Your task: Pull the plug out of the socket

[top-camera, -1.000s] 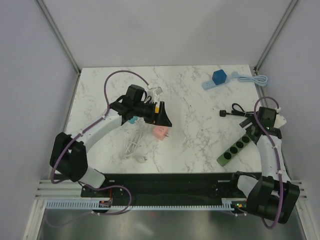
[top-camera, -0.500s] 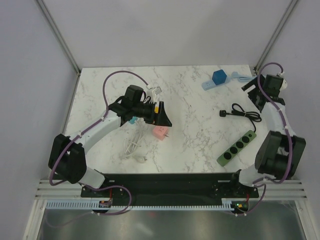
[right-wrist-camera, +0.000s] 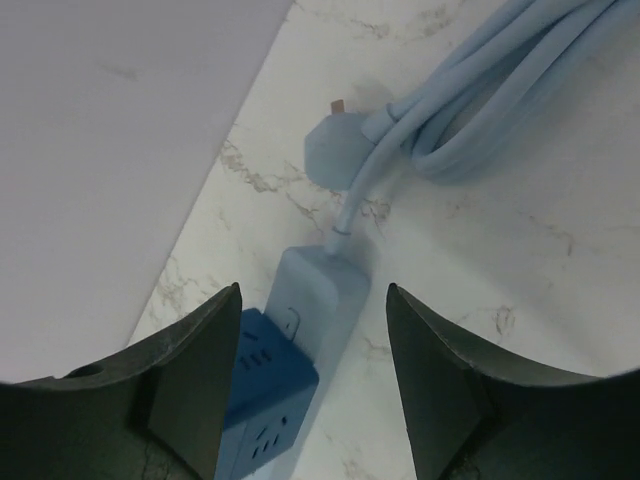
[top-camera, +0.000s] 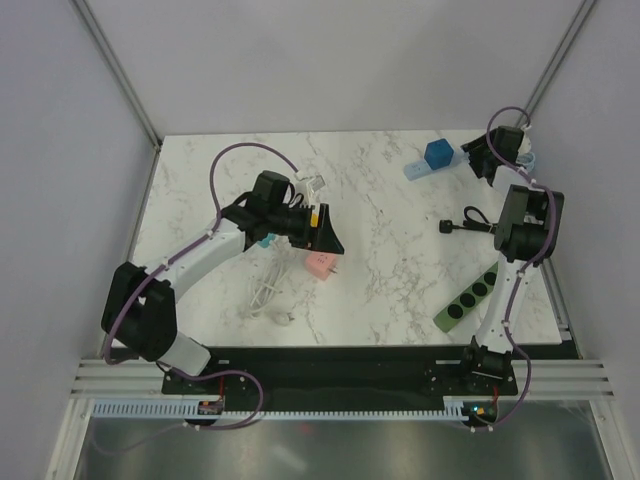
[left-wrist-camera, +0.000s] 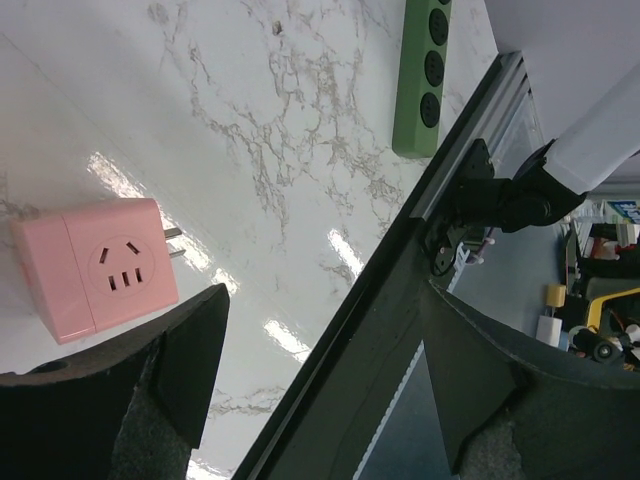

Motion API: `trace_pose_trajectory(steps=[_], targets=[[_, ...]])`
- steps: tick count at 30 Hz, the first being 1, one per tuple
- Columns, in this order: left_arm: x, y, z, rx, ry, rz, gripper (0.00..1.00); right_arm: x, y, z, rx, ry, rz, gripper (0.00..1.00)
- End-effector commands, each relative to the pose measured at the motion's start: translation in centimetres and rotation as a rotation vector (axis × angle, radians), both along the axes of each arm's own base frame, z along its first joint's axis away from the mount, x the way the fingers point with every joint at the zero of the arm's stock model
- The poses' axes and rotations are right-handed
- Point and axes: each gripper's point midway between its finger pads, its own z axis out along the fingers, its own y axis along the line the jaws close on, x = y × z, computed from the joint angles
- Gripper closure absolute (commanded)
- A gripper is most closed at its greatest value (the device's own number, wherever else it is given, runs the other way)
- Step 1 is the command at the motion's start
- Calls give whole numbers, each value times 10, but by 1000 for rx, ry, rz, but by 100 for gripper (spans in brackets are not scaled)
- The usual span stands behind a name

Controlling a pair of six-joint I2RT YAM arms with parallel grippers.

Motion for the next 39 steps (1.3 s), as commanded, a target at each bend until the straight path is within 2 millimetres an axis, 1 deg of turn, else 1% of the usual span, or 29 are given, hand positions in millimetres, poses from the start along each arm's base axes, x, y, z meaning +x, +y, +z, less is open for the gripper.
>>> trace_pose_trajectory(steps=[1,4,5,6,7,9,12,14,15,16,18,19,20,21,22,23,25,26,27,28,29,31,32,33,34,35,37,38,39], targets=[[6,-1,0,-5,-46,-22,17,34,13,-17,45,-31,-20,34],[7,-1,-3,5,-49,-20,17,42,11,-35,52,-17,-62,34],[7,0,-3,8,-45,-19,17,43,10,-38,52,-16,-67,35],[7,-1,-4,7,-43,-21,17,46,8,-35,56,-26,-72,36],[7,-1,-4,5,-38,-24,17,47,9,-47,62,-7,-72,37],[8,-2,-3,3,-38,-25,18,52,8,-54,64,1,-73,38],[9,-1,-6,18,-43,-20,18,51,9,-67,76,25,-79,44],[10,1,-7,26,-49,-17,18,52,9,-72,83,30,-82,53],[11,1,-7,31,-55,-15,18,53,7,-76,84,33,-84,62],[11,2,-8,34,-55,-16,18,54,7,-79,84,36,-82,67],[12,2,-9,40,-62,-15,18,55,13,-80,93,36,-54,78],[12,3,-9,41,-65,-14,18,55,15,-78,93,33,-44,86],[13,3,-10,44,-68,-13,18,52,22,-79,97,38,-11,89],[13,3,-11,48,-69,-14,18,53,24,-71,98,22,8,93],[14,3,-13,54,-70,-10,18,48,31,-66,109,22,46,100],[14,4,-14,56,-70,-11,18,49,31,-64,107,15,46,100],[15,5,-16,65,-77,-10,19,37,43,-52,117,0,105,100],[16,5,-15,66,-84,-9,19,20,50,-70,134,48,115,100],[17,5,-16,69,-90,-10,19,16,55,-46,138,4,142,100],[17,5,-14,68,-95,-10,19,7,60,-44,145,6,156,100],[18,5,-12,67,-102,-9,20,-13,68,-44,154,26,168,100],[18,4,-7,60,-116,-13,20,-32,79,-41,137,37,215,100],[18,4,-5,58,-125,-14,20,-51,88,-41,133,58,234,100],[18,4,0,51,-145,-17,20,-61,91,-42,130,72,239,100],[17,3,1,51,-154,-19,20,-70,96,-41,132,83,256,100],[19,4,2,54,-170,-15,19,-86,103,-38,142,93,276,100],[19,4,5,52,-189,-17,19,-104,112,-35,152,100,314,100],[19,4,6,55,-200,-15,19,-122,118,-33,152,111,328,100],[18,3,6,56,-204,-18,19,-131,121,-33,149,114,342,100]])
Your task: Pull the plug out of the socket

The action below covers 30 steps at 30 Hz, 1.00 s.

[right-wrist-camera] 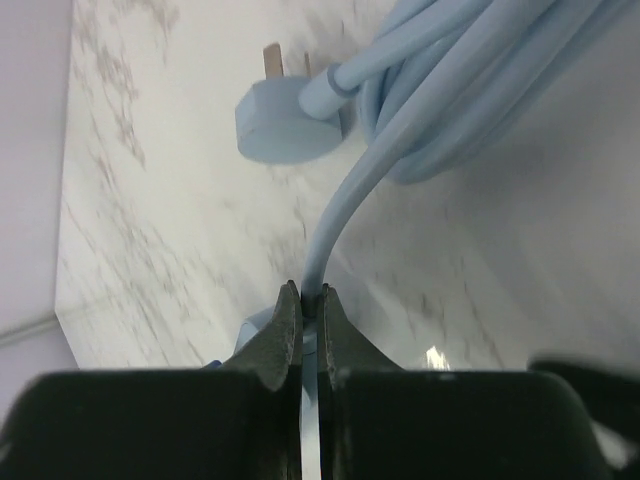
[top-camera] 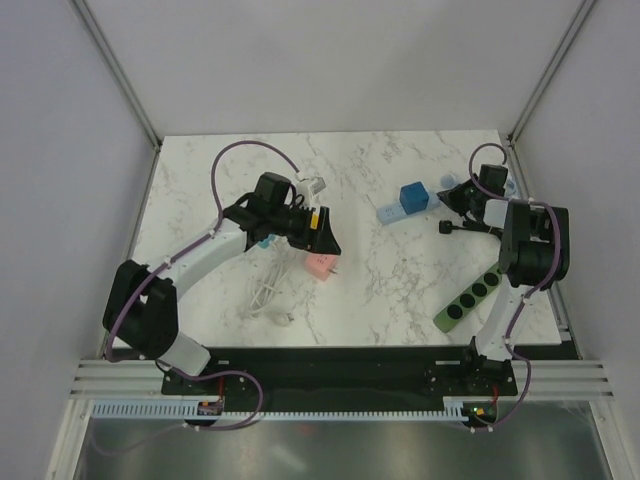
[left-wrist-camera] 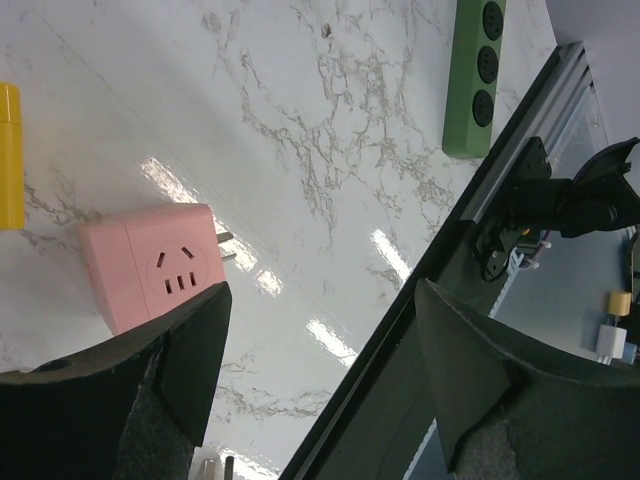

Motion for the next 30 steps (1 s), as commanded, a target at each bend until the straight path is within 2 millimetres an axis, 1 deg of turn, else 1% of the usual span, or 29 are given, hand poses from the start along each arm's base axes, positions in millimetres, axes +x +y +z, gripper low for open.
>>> trace_pose_trajectory(steps=[1,2,4,5,7,8,9,10,11,12,13,14,15,16,17,18,19,20,21,22,23,24,25,26,27,28,30], targets=[[7,-3,25,-19,-138,-20,18,-47,39,15,17,-9,190,100],[6,-5,26,-17,-143,-24,18,-54,42,27,13,-29,205,100],[6,-7,30,-15,-161,-20,16,-70,48,29,11,-28,232,100],[6,-10,32,-6,-178,-13,15,-84,53,31,4,-33,262,100],[8,-13,40,-6,-215,-3,13,-98,55,31,-7,-31,278,100],[9,-16,43,3,-238,-1,11,-109,60,31,-1,-38,298,100],[12,-19,53,-5,-263,-1,10,-113,63,31,17,-46,309,100],[12,-24,57,-9,-278,-10,9,-122,69,26,37,-39,326,100],[15,-28,57,1,-294,-20,8,-122,72,29,50,-55,339,100],[21,-36,72,-9,-333,-26,6,-125,76,30,64,-59,356,100],[14,-48,72,5,-342,-62,5,-130,79,27,66,-53,366,100],[20,-55,64,49,-363,-73,4,-131,79,27,64,-57,369,100],[24,-68,75,48,-398,-89,3,-133,82,25,70,-53,373,100],[23,-78,74,63,-415,-110,3,-136,85,21,80,-42,380,100],[14,-90,68,101,-431,-148,3,-137,90,21,87,-44,391,100],[17,-106,60,126,-436,-170,3,-140,94,20,102,-38,394,100],[7,-120,55,142,-446,-204,3,-143,98,17,105,-29,401,100],[10,-123,45,195,-469,-209,3,-144,100,15,110,-25,395,100],[12,-134,37,223,-480,-225,3,-146,100,13,112,-17,387,100],[6,-142,30,250,-506,-258,3,-147,101,8,121,-4,384,100],[14,-143,27,305,-551,-243,3,-147,102,8,125,-7,389,100],[16,-146,9,350,-545,-250,3,-148,102,5,130,0,394,100],[16,-150,5,368,-552,-262,3,-149,104,4,135,6,405,100],[17,-153,6,377,-550,-263,2,-150,104,4,133,6,410,100],[19,-154,1,390,-543,-260,2,-150,104,4,130,5,410,100],[21,-155,-8,418,-536,-257,2,-151,103,4,124,2,411,100],[22,-159,-9,422,-540,-255,2,-152,103,5,120,0,411,100]])
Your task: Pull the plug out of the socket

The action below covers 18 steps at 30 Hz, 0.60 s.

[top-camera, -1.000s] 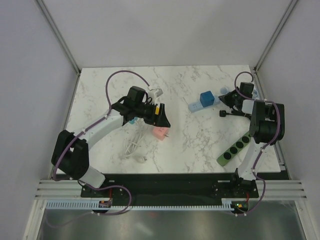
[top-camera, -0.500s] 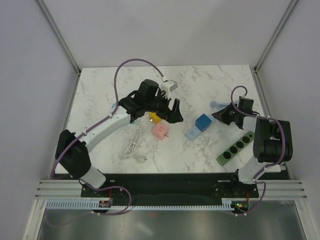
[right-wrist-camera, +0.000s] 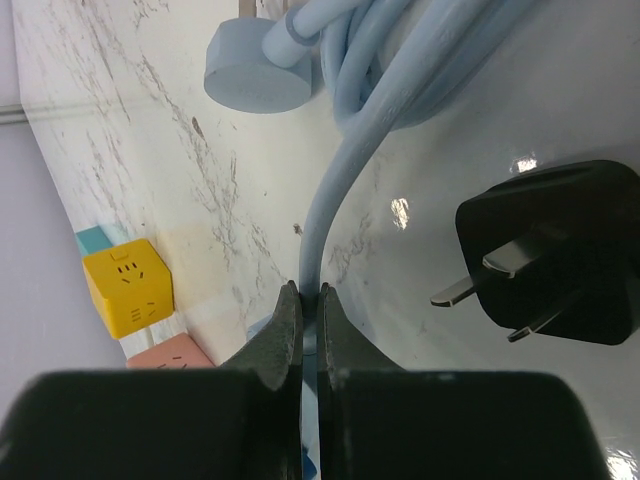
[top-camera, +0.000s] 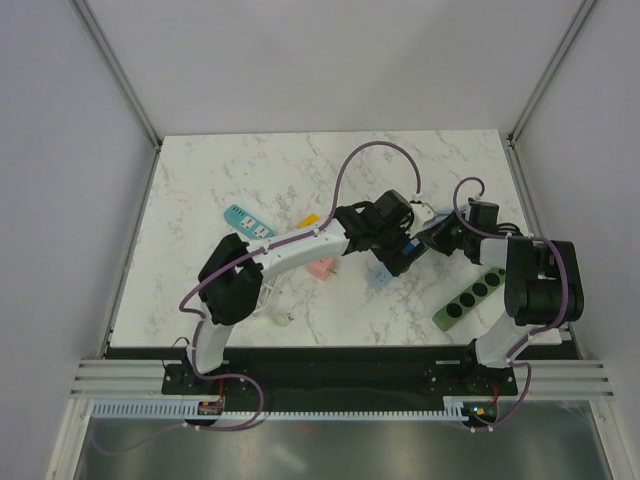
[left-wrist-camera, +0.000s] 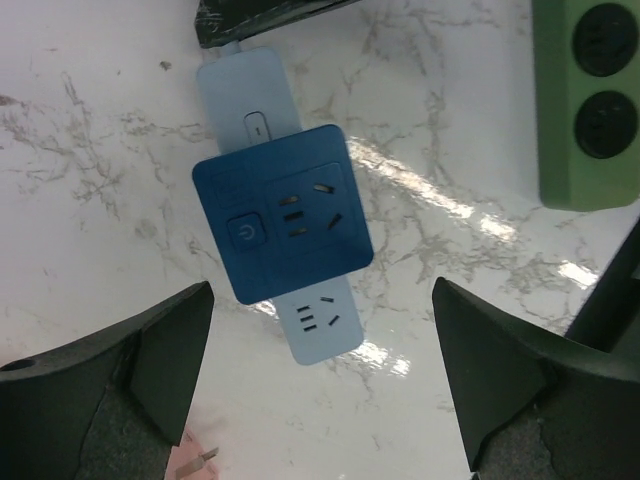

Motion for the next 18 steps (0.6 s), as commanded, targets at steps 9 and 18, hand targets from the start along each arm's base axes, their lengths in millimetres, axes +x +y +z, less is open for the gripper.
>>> trace_pose_trajectory(steps=[9,18], targets=[[36,-5,-20,126,-115,82,2,-16,18,1,76,-13,55,100],[31,-26,-43,108,-32,45,11,-21,18,9,52,-35,55,100]])
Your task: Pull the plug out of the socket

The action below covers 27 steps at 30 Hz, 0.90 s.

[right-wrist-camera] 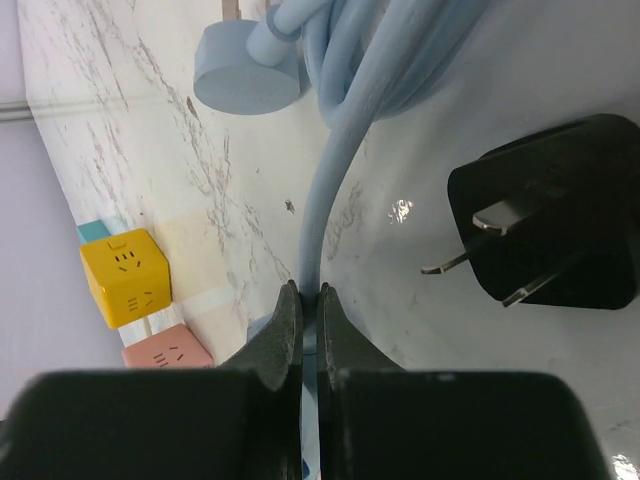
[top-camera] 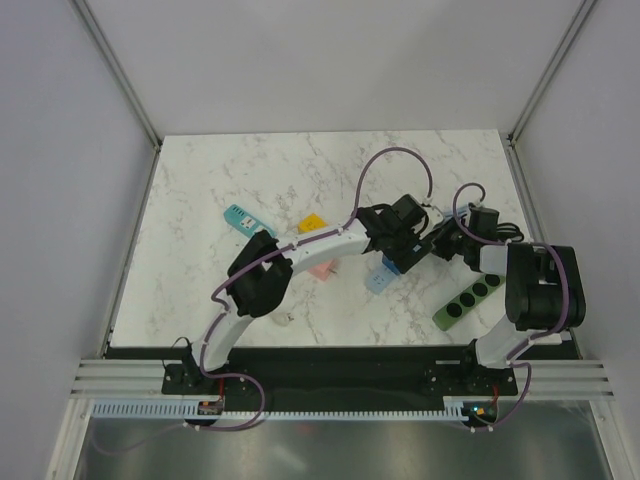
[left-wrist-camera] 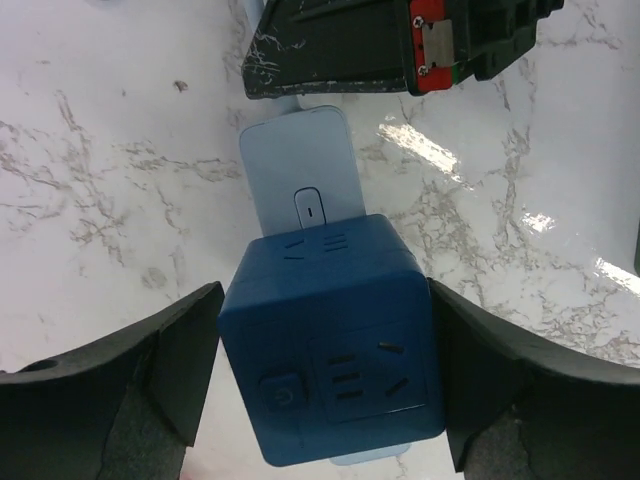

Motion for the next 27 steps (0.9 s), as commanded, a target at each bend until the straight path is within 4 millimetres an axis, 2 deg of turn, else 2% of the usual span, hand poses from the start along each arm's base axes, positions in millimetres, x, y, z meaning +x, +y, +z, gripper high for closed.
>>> trace_pose_trajectory(steps=[1,2,3,5,8,9,12,15,27], targets=[[1,-9,6,-16,-6,-12,14,-10,15,12,40,-22,61,100],[3,-8,7,-18,-9,-8,20,-10,15,13,40,-23,67,100],[2,-10,6,-19,-6,-13,36,-10,17,14,37,-28,79,100],[2,-8,7,-19,-3,-9,54,-8,17,15,37,-32,88,98],[-7,-8,10,-39,34,-35,95,-9,19,16,32,-38,116,78],[-9,-7,13,-48,45,-37,98,-9,19,16,32,-35,117,62],[-12,1,20,-72,79,-19,98,-11,21,19,33,-42,144,41],[-11,8,26,-97,101,-10,98,-14,22,25,16,-51,170,29],[6,11,76,-268,134,53,98,-25,35,50,102,-100,208,8]])
